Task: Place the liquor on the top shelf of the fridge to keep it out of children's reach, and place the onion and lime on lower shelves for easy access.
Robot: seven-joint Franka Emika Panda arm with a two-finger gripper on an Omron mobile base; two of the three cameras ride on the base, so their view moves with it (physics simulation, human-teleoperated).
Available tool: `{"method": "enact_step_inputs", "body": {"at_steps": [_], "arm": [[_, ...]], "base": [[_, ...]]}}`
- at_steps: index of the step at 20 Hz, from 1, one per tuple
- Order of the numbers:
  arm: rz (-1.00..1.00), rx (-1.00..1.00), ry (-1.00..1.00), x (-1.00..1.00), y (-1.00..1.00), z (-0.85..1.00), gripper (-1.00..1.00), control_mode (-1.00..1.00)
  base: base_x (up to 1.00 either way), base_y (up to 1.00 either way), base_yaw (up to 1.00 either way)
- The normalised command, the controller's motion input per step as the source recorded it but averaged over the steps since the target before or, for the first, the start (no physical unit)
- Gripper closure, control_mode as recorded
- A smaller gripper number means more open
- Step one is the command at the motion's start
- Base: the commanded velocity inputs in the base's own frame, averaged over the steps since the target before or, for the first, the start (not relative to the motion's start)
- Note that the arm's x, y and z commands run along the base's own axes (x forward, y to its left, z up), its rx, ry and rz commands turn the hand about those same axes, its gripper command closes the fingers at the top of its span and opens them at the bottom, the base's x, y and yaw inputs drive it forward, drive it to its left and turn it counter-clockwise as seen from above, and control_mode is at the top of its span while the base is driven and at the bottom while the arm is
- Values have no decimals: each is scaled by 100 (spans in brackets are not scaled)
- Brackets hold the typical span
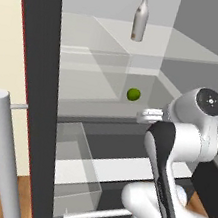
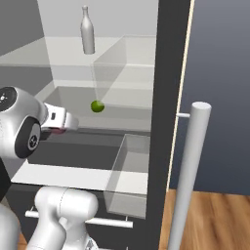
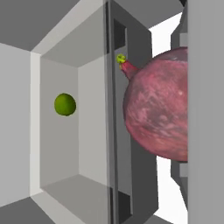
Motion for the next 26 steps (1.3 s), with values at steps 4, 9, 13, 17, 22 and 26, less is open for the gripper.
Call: {"method": "enact_step_inputs", "body": {"at_steps": [4,9,13,17,22,26], "arm": [[0,0,0,47,18,-19,100,-100],[0,0,0,48,14,-24,100,-100],[0,0,0,49,7,-25,100,-100],[0,0,0,47,6,-24,100,-100],[0,0,0,46,4,-18,100,-100],[0,0,0,46,3,-17,100,-100]], "base": [[0,0,0],[0,0,0],[0,0,0],[0,0,0],[0,0,0],[0,0,0]]}}
